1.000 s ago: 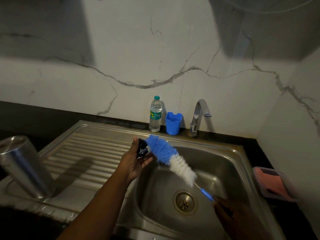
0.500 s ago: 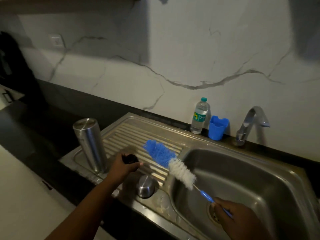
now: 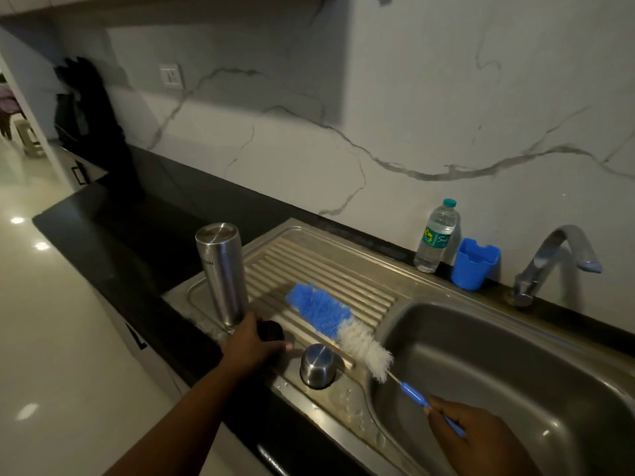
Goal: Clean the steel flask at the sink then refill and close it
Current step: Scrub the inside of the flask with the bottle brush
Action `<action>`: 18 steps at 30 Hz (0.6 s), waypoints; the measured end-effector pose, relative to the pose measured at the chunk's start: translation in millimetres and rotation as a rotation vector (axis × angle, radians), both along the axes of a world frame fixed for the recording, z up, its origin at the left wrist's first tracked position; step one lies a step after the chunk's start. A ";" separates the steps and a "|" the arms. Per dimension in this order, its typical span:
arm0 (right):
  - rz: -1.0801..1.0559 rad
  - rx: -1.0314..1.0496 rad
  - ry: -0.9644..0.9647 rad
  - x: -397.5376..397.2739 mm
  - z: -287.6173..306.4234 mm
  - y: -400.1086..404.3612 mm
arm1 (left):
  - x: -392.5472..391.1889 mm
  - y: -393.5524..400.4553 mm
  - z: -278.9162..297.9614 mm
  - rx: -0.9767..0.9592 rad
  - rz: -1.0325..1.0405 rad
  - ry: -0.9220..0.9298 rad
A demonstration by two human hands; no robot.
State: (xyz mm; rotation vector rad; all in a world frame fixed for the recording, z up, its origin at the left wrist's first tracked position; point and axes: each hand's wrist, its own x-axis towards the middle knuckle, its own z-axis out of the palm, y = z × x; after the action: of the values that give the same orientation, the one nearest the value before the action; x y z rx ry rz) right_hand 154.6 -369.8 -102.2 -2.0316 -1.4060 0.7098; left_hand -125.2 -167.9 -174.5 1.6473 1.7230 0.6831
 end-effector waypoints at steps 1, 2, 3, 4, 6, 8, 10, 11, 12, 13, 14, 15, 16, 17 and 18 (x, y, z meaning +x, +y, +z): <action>0.011 -0.020 -0.012 1.7 -0.4 0.3 | 0.8 -1.6 0.2 0.013 0.006 0.011; 0.018 -0.023 -0.016 1.5 1.7 -0.7 | 0.9 -3.7 -0.1 0.033 0.020 0.006; 0.013 -0.003 -0.022 0.0 3.3 -3.1 | -0.4 -7.2 -1.0 0.051 0.051 -0.023; 0.002 0.002 -0.029 1.3 1.2 -4.3 | -2.7 -10.2 -2.7 0.078 0.095 -0.080; -0.032 -0.018 -0.011 0.0 3.4 -7.4 | -8.9 -13.2 -7.5 0.161 0.216 -0.242; -0.056 0.027 0.033 3.1 2.3 -9.9 | -13.8 -16.9 -3.7 0.263 0.338 -0.365; -0.064 -0.004 0.079 7.0 -2.2 -10.6 | -14.4 -18.0 4.8 0.321 0.422 -0.420; -0.084 -0.033 0.088 6.5 -2.6 -11.1 | -14.6 -17.5 7.6 0.344 0.448 -0.423; -0.110 -0.049 0.084 7.8 -5.9 -10.2 | -14.5 -16.5 10.7 0.373 0.474 -0.417; -0.121 -0.063 0.080 8.8 -8.0 -10.1 | -15.7 -14.2 11.2 0.401 0.503 -0.416; -0.144 -0.044 0.070 10.2 -12.8 -10.0 | -16.8 -11.5 12.9 0.423 0.536 -0.425; -0.152 -0.034 0.076 10.7 -14.1 -10.5 | -18.9 -6.8 13.9 0.429 0.555 -0.437; -0.155 -0.044 0.072 10.8 -15.1 -9.6 | -20.7 -1.7 15.5 0.418 0.558 -0.449; -0.148 -0.084 0.062 13.2 -16.0 -8.3 | -21.6 3.4 17.8 0.399 0.539 -0.451; -0.139 -0.109 0.051 17.5 -17.1 -7.2 | -22.9 9.1 19.6 0.388 0.504 -0.457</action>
State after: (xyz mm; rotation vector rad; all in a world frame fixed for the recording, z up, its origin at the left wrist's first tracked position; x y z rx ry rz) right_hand 172.1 -377.0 -119.2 -2.1552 -1.2074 0.7874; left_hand -148.1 -158.7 -154.9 1.1427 1.7299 1.5805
